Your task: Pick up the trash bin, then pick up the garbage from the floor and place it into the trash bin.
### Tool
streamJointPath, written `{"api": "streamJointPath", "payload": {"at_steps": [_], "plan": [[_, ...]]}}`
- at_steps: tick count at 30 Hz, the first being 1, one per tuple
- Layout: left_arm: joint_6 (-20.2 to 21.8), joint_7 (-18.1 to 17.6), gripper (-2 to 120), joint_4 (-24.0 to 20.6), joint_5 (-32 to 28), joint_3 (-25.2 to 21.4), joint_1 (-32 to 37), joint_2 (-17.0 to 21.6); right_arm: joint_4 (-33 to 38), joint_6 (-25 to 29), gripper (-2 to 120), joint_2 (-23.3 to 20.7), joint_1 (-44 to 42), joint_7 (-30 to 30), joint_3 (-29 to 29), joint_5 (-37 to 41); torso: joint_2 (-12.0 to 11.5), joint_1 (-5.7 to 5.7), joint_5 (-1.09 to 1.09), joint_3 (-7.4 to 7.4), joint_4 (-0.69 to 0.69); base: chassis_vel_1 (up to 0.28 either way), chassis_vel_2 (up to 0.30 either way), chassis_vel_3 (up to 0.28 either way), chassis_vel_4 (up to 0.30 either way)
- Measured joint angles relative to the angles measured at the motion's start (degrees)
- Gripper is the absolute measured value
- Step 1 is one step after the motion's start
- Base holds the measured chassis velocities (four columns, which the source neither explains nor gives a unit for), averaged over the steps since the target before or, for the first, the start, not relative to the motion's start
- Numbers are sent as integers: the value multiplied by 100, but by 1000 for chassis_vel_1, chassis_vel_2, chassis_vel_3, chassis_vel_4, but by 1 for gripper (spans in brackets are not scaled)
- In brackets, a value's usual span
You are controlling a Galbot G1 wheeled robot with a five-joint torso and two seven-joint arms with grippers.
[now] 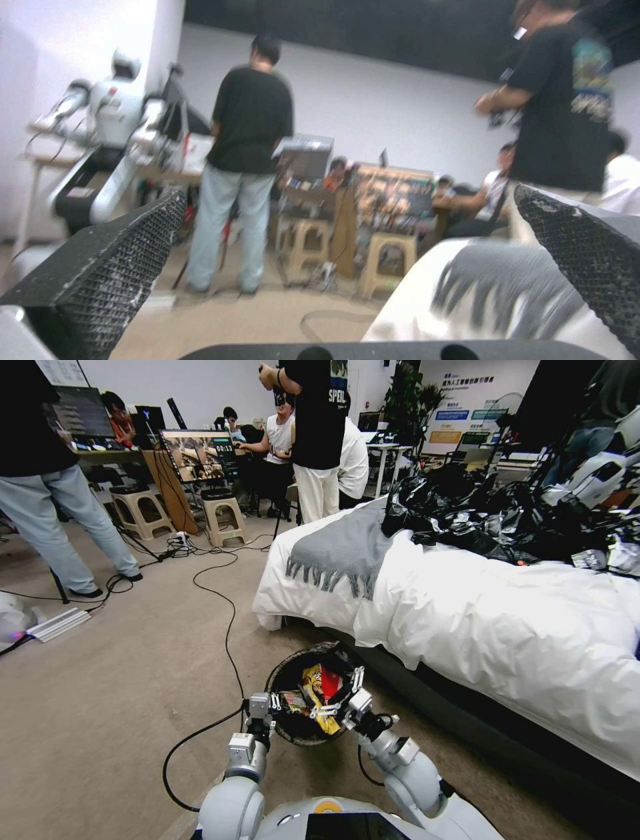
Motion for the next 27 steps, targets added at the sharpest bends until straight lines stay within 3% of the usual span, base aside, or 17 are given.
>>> {"api": "streamJointPath", "payload": {"at_steps": [3, 6, 7, 9, 16, 27], "plan": [[5, 0, 0, 3, -7, -26, -3, 3, 179, -147, 109, 159, -126, 380, 188, -242, 0, 0, 0, 0, -1, 0, 0, 0, 0], [9, -1, 0, 10, -29, -72, -8, 5, 310, -704, 102, 492, -451, 1546, 549, -1023, 0, 0, 0, 0, 0, 0, 0, 0, 0], [9, -1, 0, 10, -29, -72, -8, 5, 310, -704, 102, 492, -451, 1546, 549, -1023, 0, 0, 0, 0, 0, 0, 0, 0, 0], [9, 0, 0, 31, -58, -99, -18, 7, 302, -894, 100, 741, -860, 2137, 765, -1228, 0, 0, 0, 0, -1, 0, 0, 0, 0], [9, 4, 0, 20, -106, -111, -39, 20, 95, -607, 100, 1113, -1524, 2372, 1014, -1461, 0, 0, 0, 0, -1, 0, 0, 0, 0], [32, -53, 0, -67, -243, -192, -13, 35, -136, -342, 100, 1214, -1609, 2263, 1087, -1572, 0, 0, 0, 0, -1, 0, 0, 0, 0]]}}
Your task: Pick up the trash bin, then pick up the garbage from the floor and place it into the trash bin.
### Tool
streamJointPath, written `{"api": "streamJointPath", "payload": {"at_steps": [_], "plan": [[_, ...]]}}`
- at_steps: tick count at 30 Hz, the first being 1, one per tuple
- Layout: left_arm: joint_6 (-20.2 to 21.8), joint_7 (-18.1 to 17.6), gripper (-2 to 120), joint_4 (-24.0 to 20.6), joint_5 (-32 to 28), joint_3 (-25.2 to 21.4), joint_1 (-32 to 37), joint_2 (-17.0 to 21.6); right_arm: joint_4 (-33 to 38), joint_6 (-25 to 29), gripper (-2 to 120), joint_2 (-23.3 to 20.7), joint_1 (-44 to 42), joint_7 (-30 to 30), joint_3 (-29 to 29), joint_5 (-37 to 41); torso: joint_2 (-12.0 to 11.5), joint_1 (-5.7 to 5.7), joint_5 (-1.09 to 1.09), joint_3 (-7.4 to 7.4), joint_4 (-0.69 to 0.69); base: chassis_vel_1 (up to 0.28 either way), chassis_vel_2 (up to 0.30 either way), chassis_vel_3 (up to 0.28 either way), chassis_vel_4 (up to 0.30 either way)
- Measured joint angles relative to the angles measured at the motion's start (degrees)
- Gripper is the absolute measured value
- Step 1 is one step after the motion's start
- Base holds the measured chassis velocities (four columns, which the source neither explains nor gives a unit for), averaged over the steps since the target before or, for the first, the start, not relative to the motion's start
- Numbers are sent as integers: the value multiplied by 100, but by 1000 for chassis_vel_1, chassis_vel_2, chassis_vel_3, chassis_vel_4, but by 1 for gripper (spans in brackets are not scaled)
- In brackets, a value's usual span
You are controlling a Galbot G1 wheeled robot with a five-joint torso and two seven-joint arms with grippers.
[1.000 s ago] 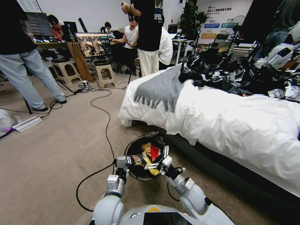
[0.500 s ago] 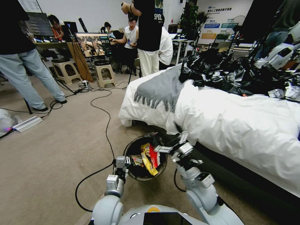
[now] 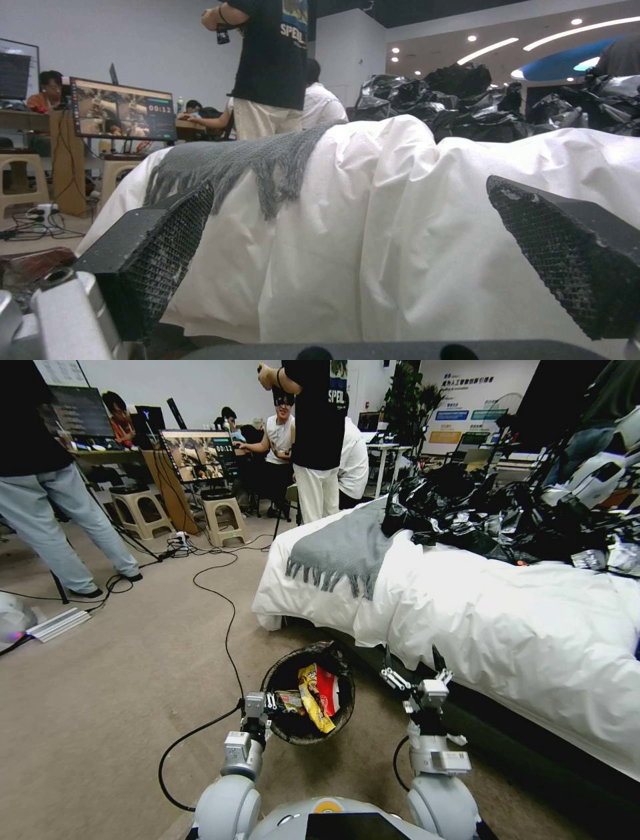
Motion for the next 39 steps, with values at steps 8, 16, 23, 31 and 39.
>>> {"api": "streamJointPath", "payload": {"at_steps": [8, 16, 23, 31, 39], "plan": [[23, -19, 0, -37, 6, 18, 16, -40, -44, -23, 100, -25, 223, -61, 8, 124, 0, 0, 1, 0, 0, 0, 0, 0, 0], [25, -25, 0, -54, 23, 23, 30, -53, -82, -16, 100, -44, 272, -73, 61, 172, 0, 0, 1, 0, 0, 16, 20, 18, 23], [23, -21, 0, -67, 37, 38, 45, -43, -96, -20, 100, -35, 282, -89, 56, 171, 0, 0, 1, 0, 0, 79, 69, 76, 67], [23, -14, 0, -154, 37, 55, 52, -26, -100, -57, 100, -64, 311, -91, 65, 184, 0, 0, 1, 0, 0, 108, 99, 97, 96], [23, -4, 0, -234, 27, 25, 62, -9, -137, -127, 100, -56, 360, -81, -34, 214, 0, 0, 1, 0, 0, 115, 117, 120, 123]]}}
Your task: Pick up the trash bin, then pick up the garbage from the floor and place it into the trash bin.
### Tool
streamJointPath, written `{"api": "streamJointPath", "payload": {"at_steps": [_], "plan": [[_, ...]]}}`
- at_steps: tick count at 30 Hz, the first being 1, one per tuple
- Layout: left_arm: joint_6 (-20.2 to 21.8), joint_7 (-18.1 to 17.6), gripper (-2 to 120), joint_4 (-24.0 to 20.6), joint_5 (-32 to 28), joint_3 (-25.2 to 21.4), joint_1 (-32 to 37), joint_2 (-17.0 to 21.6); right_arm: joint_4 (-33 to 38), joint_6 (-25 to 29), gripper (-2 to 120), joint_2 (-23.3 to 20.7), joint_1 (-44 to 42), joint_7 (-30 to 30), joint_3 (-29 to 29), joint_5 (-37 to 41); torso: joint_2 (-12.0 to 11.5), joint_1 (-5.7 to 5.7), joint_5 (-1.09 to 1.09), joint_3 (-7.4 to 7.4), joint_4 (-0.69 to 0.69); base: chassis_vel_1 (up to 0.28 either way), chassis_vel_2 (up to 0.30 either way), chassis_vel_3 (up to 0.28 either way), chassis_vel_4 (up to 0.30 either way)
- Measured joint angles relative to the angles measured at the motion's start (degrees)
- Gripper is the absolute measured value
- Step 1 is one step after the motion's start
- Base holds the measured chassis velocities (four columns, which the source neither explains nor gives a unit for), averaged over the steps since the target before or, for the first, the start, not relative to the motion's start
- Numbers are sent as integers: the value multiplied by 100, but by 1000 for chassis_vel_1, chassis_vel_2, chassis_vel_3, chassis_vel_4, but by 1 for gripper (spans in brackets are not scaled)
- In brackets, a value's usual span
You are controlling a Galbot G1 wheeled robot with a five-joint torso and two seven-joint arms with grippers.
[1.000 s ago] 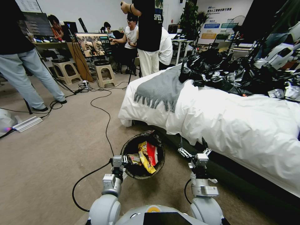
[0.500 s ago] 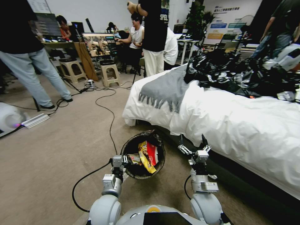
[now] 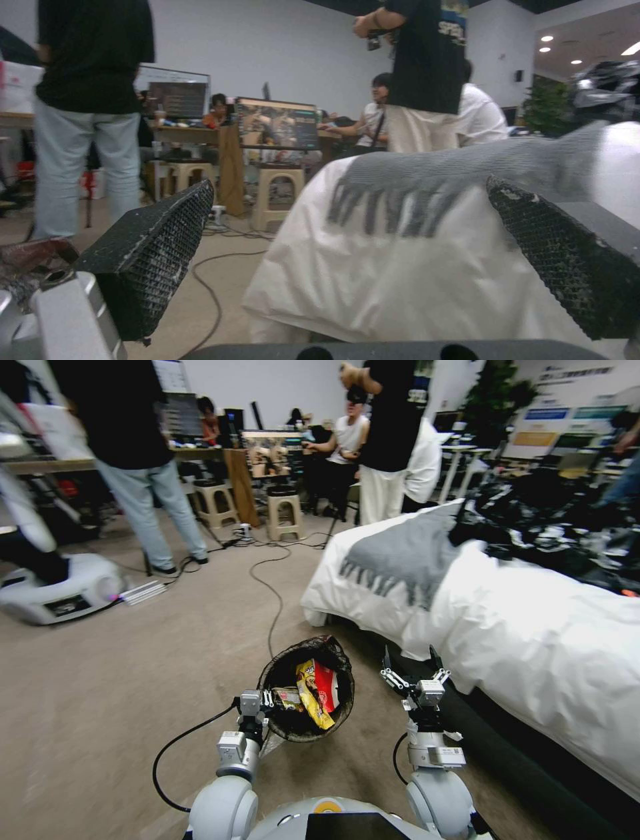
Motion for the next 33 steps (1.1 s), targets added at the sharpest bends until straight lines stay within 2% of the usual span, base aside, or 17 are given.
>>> {"api": "streamJointPath", "payload": {"at_steps": [21, 33], "plan": [[39, 20, 0, -108, -125, -149, -35, 5, -137, 84, 100, 20, -4, -39, -28, -123, 0, 0, 0, 0, 0, 124, 123, 130, 124], [-62, 47, 0, 25, -118, -150, -36, -10, -165, 124, 100, 61, 19, -40, -66, -154, 0, 0, 0, 0, 1, 119, 125, 120, 121]]}}
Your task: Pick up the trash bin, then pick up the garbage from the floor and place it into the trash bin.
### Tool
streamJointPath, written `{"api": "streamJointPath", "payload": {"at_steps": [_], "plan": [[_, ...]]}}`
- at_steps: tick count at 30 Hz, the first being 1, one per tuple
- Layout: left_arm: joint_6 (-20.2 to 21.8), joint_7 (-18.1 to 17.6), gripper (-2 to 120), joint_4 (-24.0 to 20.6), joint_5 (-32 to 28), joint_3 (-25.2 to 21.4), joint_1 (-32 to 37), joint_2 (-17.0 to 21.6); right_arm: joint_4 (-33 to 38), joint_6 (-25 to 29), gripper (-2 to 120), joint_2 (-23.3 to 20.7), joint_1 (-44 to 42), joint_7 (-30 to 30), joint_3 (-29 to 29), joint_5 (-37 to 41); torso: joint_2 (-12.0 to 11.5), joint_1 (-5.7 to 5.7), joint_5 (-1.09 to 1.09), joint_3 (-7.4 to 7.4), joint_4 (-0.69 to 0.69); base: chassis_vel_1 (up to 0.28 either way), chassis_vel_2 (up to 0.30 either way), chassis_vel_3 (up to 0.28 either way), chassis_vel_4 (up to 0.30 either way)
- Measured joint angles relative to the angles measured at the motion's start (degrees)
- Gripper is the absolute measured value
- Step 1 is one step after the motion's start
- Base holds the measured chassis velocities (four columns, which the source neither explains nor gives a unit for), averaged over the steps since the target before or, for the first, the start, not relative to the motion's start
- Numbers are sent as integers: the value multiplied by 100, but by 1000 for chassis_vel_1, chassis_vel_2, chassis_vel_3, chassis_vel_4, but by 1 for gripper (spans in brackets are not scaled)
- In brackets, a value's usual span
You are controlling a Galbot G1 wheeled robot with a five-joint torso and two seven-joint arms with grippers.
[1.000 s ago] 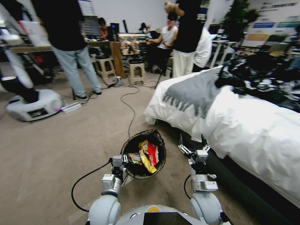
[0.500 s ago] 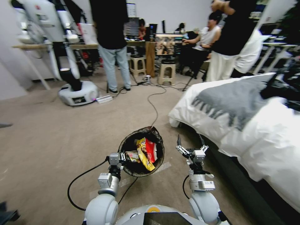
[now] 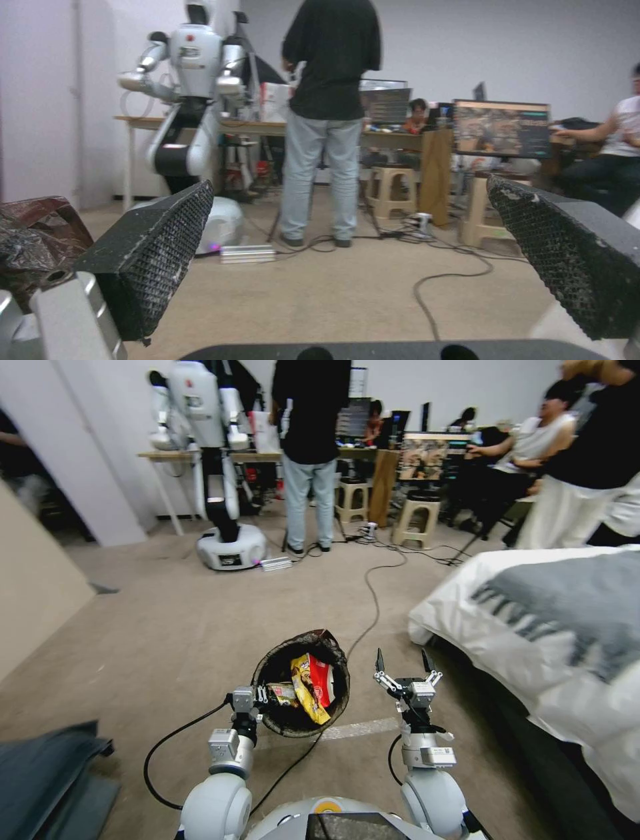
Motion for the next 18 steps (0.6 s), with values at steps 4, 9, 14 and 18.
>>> {"api": "streamJointPath", "payload": {"at_steps": [4, 9, 14, 18], "plan": [[-12, -1, 0, 8, 4, 14, 1, -7, 0, 2, 100, 0, 2, -3, -1, -1, 0, 0, 0, 0, 0, 62, 81, 83, 63], [-17, -2, 0, 8, 4, 28, -11, -18, 2, 11, 100, -5, 13, -16, 21, 0, 0, 0, 0, 0, -3, 0, 0, 0, 0], [-18, -18, 0, 34, -20, -17, -45, -26, -28, 64, 100, 8, 3, -20, 30, -33, 0, 0, 0, 0, -2, 0, 0, 0, 0], [105, -96, 0, 77, -166, -163, -146, -33, -31, 94, 100, 21, -10, -21, 28, -66, 0, 0, 0, 0, -2, 0, 0, 0, 0]]}}
